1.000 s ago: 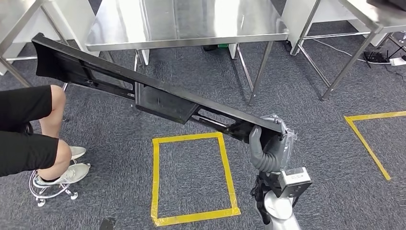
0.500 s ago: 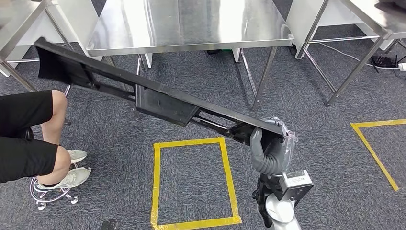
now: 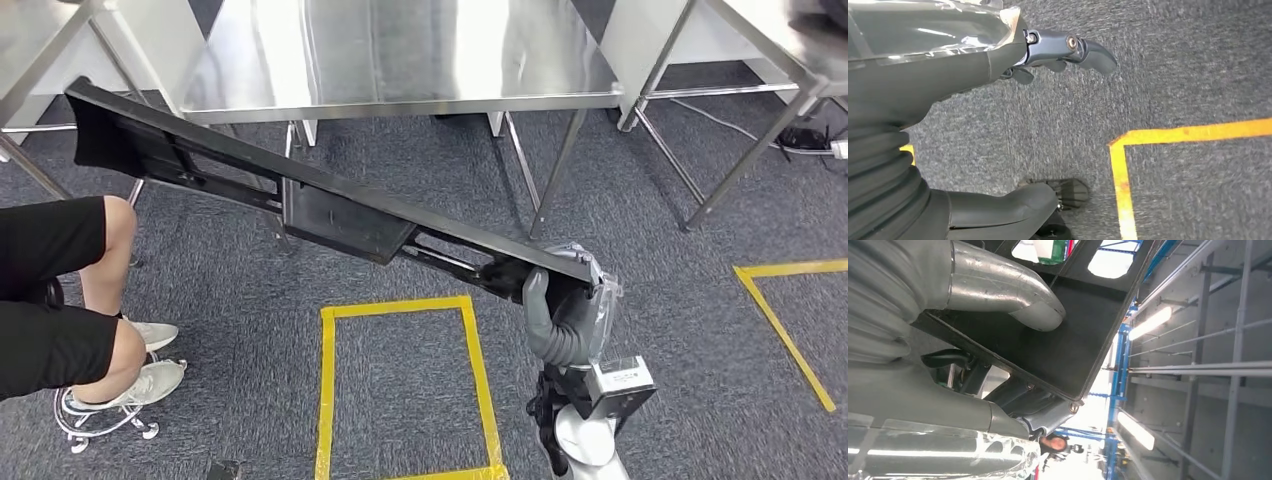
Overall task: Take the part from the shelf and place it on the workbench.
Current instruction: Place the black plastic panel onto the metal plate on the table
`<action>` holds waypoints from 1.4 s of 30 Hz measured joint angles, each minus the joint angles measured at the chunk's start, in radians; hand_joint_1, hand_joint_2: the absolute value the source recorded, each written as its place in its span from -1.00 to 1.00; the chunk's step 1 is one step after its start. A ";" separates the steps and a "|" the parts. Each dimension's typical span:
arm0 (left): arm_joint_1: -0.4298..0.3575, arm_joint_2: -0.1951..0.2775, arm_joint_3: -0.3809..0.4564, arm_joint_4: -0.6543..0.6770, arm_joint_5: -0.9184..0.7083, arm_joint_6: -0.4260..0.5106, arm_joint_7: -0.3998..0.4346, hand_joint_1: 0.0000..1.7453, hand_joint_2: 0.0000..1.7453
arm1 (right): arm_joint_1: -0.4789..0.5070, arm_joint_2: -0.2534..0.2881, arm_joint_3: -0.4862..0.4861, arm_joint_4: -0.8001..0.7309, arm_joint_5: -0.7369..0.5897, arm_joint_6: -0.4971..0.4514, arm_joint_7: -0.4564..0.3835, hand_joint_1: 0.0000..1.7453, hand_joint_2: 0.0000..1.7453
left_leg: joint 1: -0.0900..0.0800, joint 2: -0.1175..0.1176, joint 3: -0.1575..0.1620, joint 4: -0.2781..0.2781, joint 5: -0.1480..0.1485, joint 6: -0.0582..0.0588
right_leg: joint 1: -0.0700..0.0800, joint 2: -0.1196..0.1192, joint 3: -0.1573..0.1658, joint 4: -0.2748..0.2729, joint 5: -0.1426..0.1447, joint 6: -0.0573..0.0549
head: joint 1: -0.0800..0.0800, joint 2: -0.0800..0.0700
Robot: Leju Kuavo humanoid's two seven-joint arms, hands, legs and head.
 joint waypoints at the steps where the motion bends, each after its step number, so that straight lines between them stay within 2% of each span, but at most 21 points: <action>1: 0.000 -0.001 0.002 -0.001 0.000 0.000 0.000 -1.00 1.00 | -0.001 0.000 0.000 0.000 0.000 0.001 0.000 1.00 1.00 | 0.002 -0.001 0.010 -0.003 -0.002 0.005 | 0.000 0.000 -0.015 0.030 -0.011 0.000 | 0.001 0.000; 4: -0.003 -0.006 0.012 -0.002 0.000 0.001 0.000 -1.00 1.00 | -0.002 -0.001 0.001 0.000 0.000 0.003 0.000 1.00 1.00 | 0.001 -0.004 0.022 -0.004 -0.013 0.015 | 0.001 0.000 -0.129 0.210 -0.068 -0.003 | 0.002 0.000; 6: -0.001 -0.008 0.020 -0.002 0.000 0.001 0.000 -1.00 1.00 | 0.002 -0.001 0.001 0.001 0.000 0.003 0.000 1.00 1.00 | -0.001 -0.006 0.033 -0.004 -0.024 0.017 | 0.001 0.000 -0.183 0.258 -0.074 0.005 | 0.002 0.000; 7: 0.000 -0.009 0.023 -0.002 0.000 0.001 0.000 -1.00 1.00 | 0.003 -0.002 0.001 0.001 0.001 0.003 0.000 1.00 1.00 | -0.001 -0.007 0.041 -0.004 -0.030 0.016 | 0.001 0.000 -0.180 0.224 -0.049 0.012 | 0.002 0.000; 9: -0.001 -0.011 0.027 -0.002 0.000 0.002 0.000 -1.00 1.00 | 0.002 -0.002 0.001 0.001 0.001 0.004 0.000 1.00 1.00 | -0.001 -0.010 0.060 -0.004 -0.045 0.011 | 0.002 0.000 -0.135 0.086 0.032 0.022 | 0.002 0.000; 11: -0.002 -0.014 0.030 -0.002 0.000 0.002 0.000 -1.00 1.00 | 0.001 -0.002 0.001 0.001 0.000 0.004 0.000 1.00 1.00 | -0.003 -0.011 0.073 -0.006 -0.060 0.001 | 0.008 -0.002 -0.099 -0.005 0.067 0.004 | 0.003 0.000; 13: -0.002 -0.016 0.031 -0.004 -0.001 0.002 -0.001 -1.00 1.00 | 0.001 -0.002 0.001 0.001 0.000 0.004 0.000 1.00 1.00 | -0.005 -0.010 0.081 -0.002 -0.065 -0.010 | 0.012 -0.002 -0.093 -0.019 0.060 -0.024 | 0.003 0.000; 15: -0.002 -0.017 0.034 -0.006 -0.005 0.001 -0.003 -1.00 1.00 | 0.002 -0.001 0.000 0.001 0.001 0.003 0.000 1.00 1.00 | -0.005 -0.008 0.086 0.016 -0.071 -0.020 | 0.005 0.001 -0.073 -0.026 0.063 -0.039 | 0.002 0.000; 17: -0.004 -0.018 0.038 -0.008 -0.013 -0.002 -0.005 -1.00 1.00 | 0.002 0.000 -0.001 0.001 0.001 0.002 0.000 1.00 1.00 | -0.001 -0.005 0.053 0.085 -0.102 -0.031 | -0.003 0.001 -0.045 -0.030 0.055 -0.051 | 0.000 0.000; 20: -0.005 -0.020 0.046 -0.008 -0.020 -0.004 -0.005 -1.00 1.00 | 0.004 0.001 -0.003 0.001 0.000 0.001 0.000 1.00 1.00 | 0.007 -0.002 -0.071 0.260 -0.169 -0.045 | -0.003 0.001 -0.026 -0.030 0.036 -0.056 | -0.002 0.000; 21: -0.004 -0.020 0.048 -0.008 -0.020 -0.004 -0.005 -1.00 1.00 | 0.006 0.001 -0.003 0.001 0.000 0.000 0.000 1.00 1.00 | 0.009 -0.001 -0.100 0.280 -0.171 -0.048 | -0.004 0.003 -0.018 -0.030 0.029 -0.055 | -0.002 0.000; 22: -0.004 -0.021 0.050 -0.008 -0.020 -0.004 -0.005 -1.00 1.00 | 0.007 0.001 -0.004 0.001 0.001 0.000 0.000 1.00 1.00 | 0.011 0.000 -0.111 0.267 -0.154 -0.049 | -0.004 0.004 -0.007 -0.030 0.020 -0.053 | -0.002 0.000; 26: -0.004 -0.023 0.072 -0.008 -0.021 -0.003 -0.005 -1.00 1.00 | 0.008 0.001 -0.006 0.002 0.001 0.000 0.000 1.00 1.00 | 0.009 0.003 -0.061 0.050 0.007 -0.034 | -0.001 0.007 0.038 -0.031 -0.024 -0.036 | -0.001 0.000; 27: -0.004 -0.025 0.078 -0.008 -0.020 -0.003 -0.005 -1.00 1.00 | 0.007 0.002 -0.007 0.002 0.000 0.001 0.000 1.00 1.00 | 0.006 0.003 -0.053 0.028 0.021 -0.028 | 0.001 0.007 0.043 -0.034 -0.031 -0.029 | -0.001 0.000; 30: -0.006 -0.032 0.090 -0.008 -0.020 -0.003 -0.004 -1.00 1.00 | 0.006 0.002 -0.009 0.003 0.001 0.002 0.000 1.00 1.00 | 0.002 0.001 -0.030 0.014 0.013 -0.006 | 0.004 0.008 0.058 -0.024 -0.035 -0.006 | -0.001 0.000; 32: -0.009 -0.035 0.096 -0.009 -0.020 -0.003 -0.005 -1.00 1.00 | 0.003 0.002 -0.009 0.003 0.001 0.002 0.000 1.00 1.00 | 0.004 -0.001 -0.006 0.005 0.007 0.008 | 0.003 0.007 0.021 0.050 -0.039 -0.001 | 0.000 0.000; 35: -0.011 -0.038 0.102 -0.010 -0.020 -0.003 -0.005 -1.00 1.00 | 0.004 0.001 -0.009 0.004 0.000 0.003 0.000 1.00 1.00 | 0.003 -0.005 0.018 0.002 -0.016 0.018 | 0.002 0.006 -0.118 0.239 -0.092 -0.007 | 0.001 0.000; 37: -0.010 -0.039 0.104 -0.010 -0.020 -0.003 -0.005 -1.00 1.00 | 0.007 -0.001 -0.009 0.005 0.000 0.003 0.000 1.00 1.00 | 0.003 -0.010 0.041 0.002 -0.036 0.018 | 0.002 0.006 -0.169 0.256 -0.115 -0.003 | 0.001 0.000; 38: -0.010 -0.040 0.105 -0.010 -0.020 -0.003 -0.005 -1.00 1.00 | 0.007 -0.001 -0.009 0.005 0.000 0.003 0.000 1.00 1.00 | 0.003 -0.012 0.057 0.002 -0.048 0.016 | 0.001 0.006 -0.171 0.217 -0.098 0.006 | 0.001 0.000; 40: -0.011 -0.042 0.107 -0.010 -0.020 -0.003 -0.005 -1.00 1.00 | 0.007 -0.002 -0.009 0.006 0.000 0.003 0.000 1.00 1.00 | 0.001 -0.015 0.089 0.003 -0.072 0.011 | 0.002 0.003 -0.147 0.086 -0.002 0.025 | 0.002 0.000; 42: -0.012 -0.044 0.109 -0.009 -0.020 -0.003 -0.006 -1.00 1.00 | 0.006 -0.002 -0.009 0.007 -0.001 0.004 0.000 1.00 1.00 | -0.002 -0.016 0.108 -0.001 -0.096 -0.001 | 0.008 -0.002 -0.123 0.008 0.071 0.015 | 0.002 0.000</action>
